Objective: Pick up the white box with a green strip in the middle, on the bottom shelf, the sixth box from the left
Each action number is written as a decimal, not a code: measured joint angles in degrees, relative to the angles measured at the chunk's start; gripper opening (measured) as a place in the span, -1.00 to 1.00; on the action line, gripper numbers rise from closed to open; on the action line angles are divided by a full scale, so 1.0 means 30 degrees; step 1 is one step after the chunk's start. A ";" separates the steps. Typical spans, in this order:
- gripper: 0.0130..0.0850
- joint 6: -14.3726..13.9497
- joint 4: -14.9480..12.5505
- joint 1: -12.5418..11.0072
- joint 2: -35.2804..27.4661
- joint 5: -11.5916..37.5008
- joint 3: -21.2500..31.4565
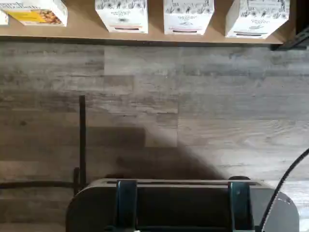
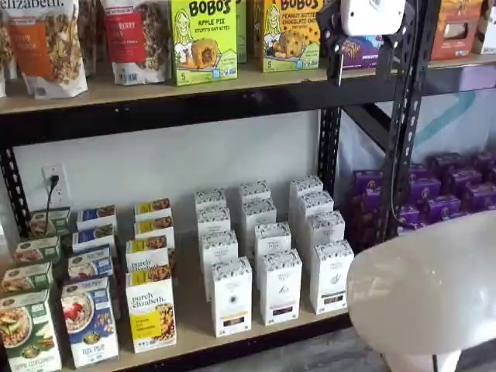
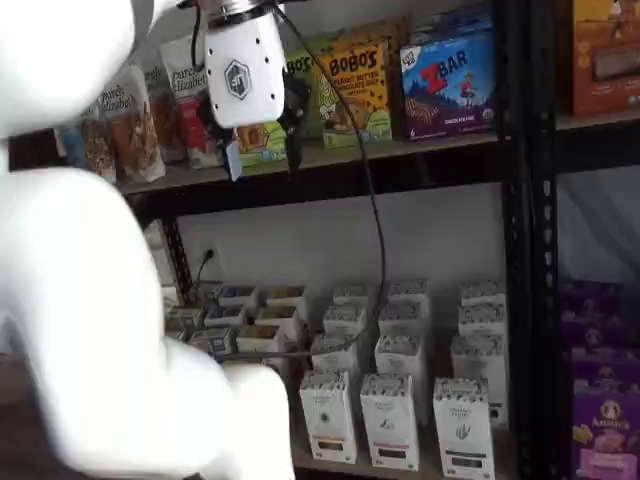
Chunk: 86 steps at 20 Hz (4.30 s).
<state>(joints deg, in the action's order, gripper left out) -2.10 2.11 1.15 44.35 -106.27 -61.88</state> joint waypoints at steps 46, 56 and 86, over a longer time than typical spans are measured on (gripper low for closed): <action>1.00 0.3672 -0.0701 -0.3611 -0.6068 1.9533 1.2352; 1.00 0.2682 -0.2938 -0.4327 -1.0730 2.2870 1.1892; 1.00 0.2586 -0.3755 -0.5303 -1.8917 3.0373 1.0062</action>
<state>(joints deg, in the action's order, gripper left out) 5.66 -9.15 -14.76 -12.40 -15.15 -31.69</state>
